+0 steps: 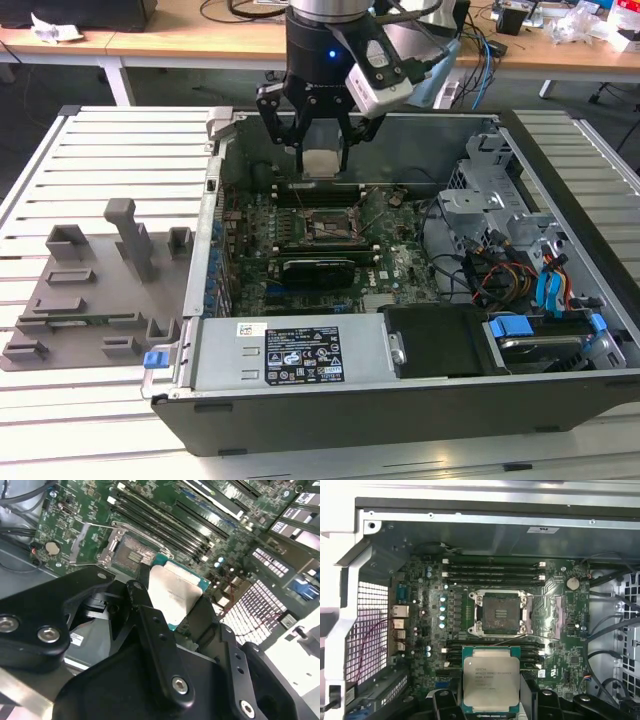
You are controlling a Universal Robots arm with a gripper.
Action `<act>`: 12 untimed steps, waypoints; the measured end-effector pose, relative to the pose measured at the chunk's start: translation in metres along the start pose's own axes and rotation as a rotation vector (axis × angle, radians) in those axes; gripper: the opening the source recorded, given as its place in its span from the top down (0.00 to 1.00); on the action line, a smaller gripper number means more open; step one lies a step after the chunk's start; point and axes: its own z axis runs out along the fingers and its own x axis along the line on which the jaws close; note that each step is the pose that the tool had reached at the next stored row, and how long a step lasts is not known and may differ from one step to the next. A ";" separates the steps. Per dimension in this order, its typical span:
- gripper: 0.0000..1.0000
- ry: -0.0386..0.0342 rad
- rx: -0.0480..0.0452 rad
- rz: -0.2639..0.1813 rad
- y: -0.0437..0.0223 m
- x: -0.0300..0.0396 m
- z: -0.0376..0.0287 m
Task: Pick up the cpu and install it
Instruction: 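Pick up the cpu and move it towards the insertion slot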
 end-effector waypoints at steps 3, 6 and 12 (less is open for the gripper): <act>0.45 0.0001 0.0002 0.000 0.0012 -0.0055 0.0019; 0.45 0.0002 0.0005 0.000 0.0025 -0.0111 0.0041; 0.45 0.0005 0.0007 0.000 0.0044 -0.0206 0.0081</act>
